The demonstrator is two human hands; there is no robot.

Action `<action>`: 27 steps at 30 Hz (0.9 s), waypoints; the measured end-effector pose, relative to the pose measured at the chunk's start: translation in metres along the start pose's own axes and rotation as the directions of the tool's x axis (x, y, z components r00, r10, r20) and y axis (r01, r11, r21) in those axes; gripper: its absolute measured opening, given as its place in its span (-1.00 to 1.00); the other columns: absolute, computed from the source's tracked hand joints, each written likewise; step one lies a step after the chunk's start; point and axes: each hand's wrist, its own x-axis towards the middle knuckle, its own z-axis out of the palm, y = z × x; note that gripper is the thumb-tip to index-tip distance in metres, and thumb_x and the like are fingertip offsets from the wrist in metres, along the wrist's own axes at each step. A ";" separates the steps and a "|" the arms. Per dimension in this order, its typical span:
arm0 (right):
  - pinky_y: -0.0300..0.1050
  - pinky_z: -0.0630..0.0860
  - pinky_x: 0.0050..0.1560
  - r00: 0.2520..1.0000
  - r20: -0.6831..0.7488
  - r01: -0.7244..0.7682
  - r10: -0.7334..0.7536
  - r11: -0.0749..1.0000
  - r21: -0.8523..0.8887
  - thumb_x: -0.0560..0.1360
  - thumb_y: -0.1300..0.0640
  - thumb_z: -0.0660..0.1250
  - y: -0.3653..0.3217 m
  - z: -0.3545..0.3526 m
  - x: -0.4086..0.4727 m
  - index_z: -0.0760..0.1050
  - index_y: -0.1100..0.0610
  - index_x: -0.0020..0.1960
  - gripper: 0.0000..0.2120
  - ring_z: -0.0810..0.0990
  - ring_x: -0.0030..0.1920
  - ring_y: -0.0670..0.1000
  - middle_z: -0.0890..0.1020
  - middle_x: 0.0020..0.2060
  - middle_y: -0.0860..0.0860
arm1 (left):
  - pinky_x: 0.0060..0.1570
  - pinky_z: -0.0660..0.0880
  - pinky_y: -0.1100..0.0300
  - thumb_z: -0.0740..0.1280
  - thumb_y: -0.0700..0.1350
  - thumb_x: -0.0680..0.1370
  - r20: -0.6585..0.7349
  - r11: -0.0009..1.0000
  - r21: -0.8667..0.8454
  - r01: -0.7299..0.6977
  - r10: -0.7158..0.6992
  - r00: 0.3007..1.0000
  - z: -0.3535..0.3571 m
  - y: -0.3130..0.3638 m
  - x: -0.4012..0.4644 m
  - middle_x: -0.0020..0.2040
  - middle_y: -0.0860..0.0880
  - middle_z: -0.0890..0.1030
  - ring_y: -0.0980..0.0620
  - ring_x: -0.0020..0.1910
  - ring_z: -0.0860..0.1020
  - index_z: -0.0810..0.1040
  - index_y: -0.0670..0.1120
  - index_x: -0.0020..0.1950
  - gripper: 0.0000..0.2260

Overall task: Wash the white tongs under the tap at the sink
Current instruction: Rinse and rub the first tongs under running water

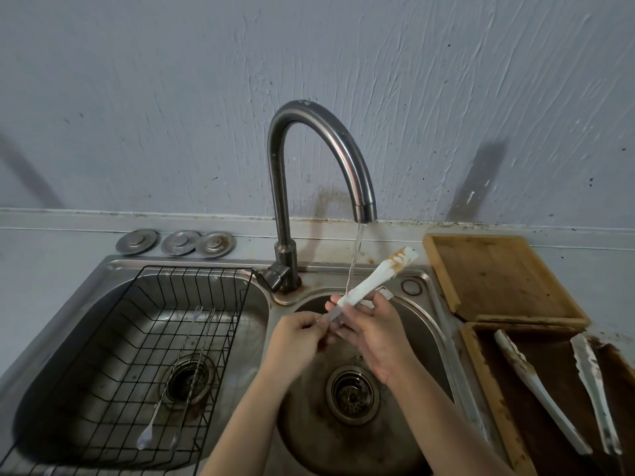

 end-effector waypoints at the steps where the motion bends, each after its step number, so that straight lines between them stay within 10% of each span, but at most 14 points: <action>1: 0.06 0.61 -0.03 1.000 -0.004 -0.010 0.011 1.000 0.006 0.55 0.30 0.21 0.000 0.000 -0.001 0.43 0.27 0.07 -0.88 0.68 -0.07 0.15 0.70 -0.13 0.17 | -0.15 0.48 0.15 0.25 -0.22 0.57 -0.008 1.000 -0.008 0.002 -0.002 1.000 -0.001 0.001 -0.001 -0.41 -0.05 0.59 -0.01 -0.31 0.51 0.62 -0.11 -0.34 -0.70; 4: 0.10 0.57 0.05 1.000 -0.014 -0.021 0.021 1.000 -0.022 0.57 0.27 0.18 -0.001 0.002 -0.003 0.46 0.30 0.06 -0.86 0.68 -0.11 0.15 0.69 -0.11 0.23 | -0.31 0.46 0.42 0.20 -0.27 0.58 -0.017 1.000 0.021 -0.017 0.017 1.000 -0.002 0.006 -0.004 -0.37 -0.08 0.58 0.08 -0.35 0.51 0.60 -0.19 -0.28 -0.72; 10: -0.07 0.61 -0.24 0.997 -0.063 -0.047 0.050 0.997 0.057 0.57 0.24 0.19 -0.002 0.001 -0.004 0.44 0.34 0.08 -0.82 0.70 -0.12 0.12 0.67 -0.10 0.28 | -0.11 0.51 0.15 0.21 -0.23 0.57 -0.018 0.984 0.167 -0.063 0.067 0.998 0.000 0.006 -0.010 -0.32 -0.08 0.63 0.06 -0.30 0.55 0.62 -0.18 -0.29 -0.71; 17: 0.03 0.61 -0.08 0.998 -0.042 -0.046 0.047 0.998 0.030 0.51 0.35 0.25 -0.005 0.005 -0.008 0.42 0.32 0.10 -0.83 0.70 -0.07 0.11 0.68 -0.11 0.22 | -0.13 0.49 0.14 0.23 -0.18 0.56 -0.049 0.944 0.315 -0.097 0.118 0.992 -0.001 0.011 -0.013 -0.28 -0.10 0.68 0.04 -0.28 0.58 0.58 0.01 -0.36 -0.69; 27: -0.05 0.54 -0.23 0.999 -0.029 0.044 -0.044 0.999 -0.010 0.57 0.34 0.11 -0.001 0.019 -0.011 0.38 0.12 0.11 -0.80 0.69 -0.19 0.02 0.66 -0.16 0.14 | -0.32 0.38 0.48 0.31 -0.19 0.53 0.036 0.916 0.381 -0.123 0.118 0.992 0.004 0.011 -0.018 -0.33 0.04 0.64 0.19 -0.31 0.58 0.67 -0.06 -0.24 -0.80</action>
